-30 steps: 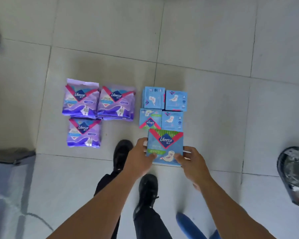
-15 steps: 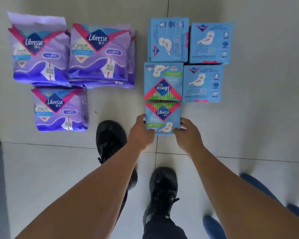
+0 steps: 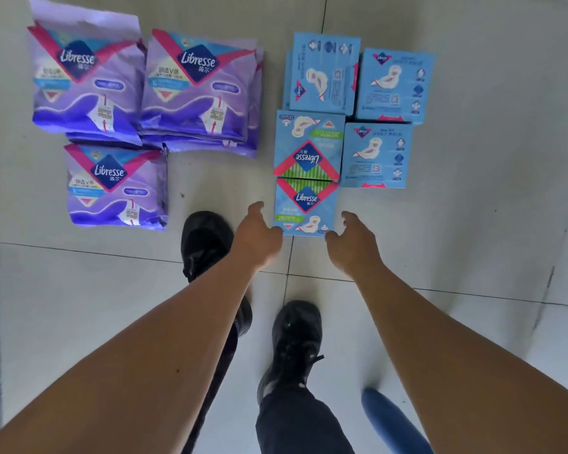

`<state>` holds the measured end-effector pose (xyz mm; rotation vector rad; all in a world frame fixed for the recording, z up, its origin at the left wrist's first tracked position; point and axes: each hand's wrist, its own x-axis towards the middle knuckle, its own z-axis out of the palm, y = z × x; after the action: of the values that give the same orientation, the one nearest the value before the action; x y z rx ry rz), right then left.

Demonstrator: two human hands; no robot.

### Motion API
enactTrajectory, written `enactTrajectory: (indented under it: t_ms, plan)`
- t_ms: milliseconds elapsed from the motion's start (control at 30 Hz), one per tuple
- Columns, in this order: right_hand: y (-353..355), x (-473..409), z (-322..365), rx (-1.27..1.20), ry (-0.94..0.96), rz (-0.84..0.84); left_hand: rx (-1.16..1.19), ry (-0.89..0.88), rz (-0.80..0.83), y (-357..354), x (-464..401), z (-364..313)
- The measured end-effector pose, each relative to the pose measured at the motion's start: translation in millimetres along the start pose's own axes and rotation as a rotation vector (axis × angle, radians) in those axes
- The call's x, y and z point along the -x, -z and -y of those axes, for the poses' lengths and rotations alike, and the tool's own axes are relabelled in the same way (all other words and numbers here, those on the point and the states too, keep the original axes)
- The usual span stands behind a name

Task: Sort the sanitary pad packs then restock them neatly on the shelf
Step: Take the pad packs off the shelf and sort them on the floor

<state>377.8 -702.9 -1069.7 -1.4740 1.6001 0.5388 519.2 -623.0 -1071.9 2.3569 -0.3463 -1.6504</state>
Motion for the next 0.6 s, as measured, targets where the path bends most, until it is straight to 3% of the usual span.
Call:
enactTrajectory:
  t_ms: [200, 333, 467, 600]
  plan:
    - [62.9, 110.9, 57.2, 0.534, 0.511, -0.190, -0.222, -0.240, -0.334, 72.7, 113.7, -27.4]
    - [102.5, 206.0, 126.9, 0.679, 0.780, -0.265, -0.319, -0.344, -0.534, 134.6, 213.5, -45.3]
    - [118.9, 306.7, 197.7, 0.807, 1.016, -0.291, -0.292, -0.327, -0.751, 199.6, 311.9, -35.2]
    - [92.9, 411.7, 262.7, 0.864, 1.262, -0.268, -0.141, -0.237, -0.963, 260.8, 414.9, 15.6]
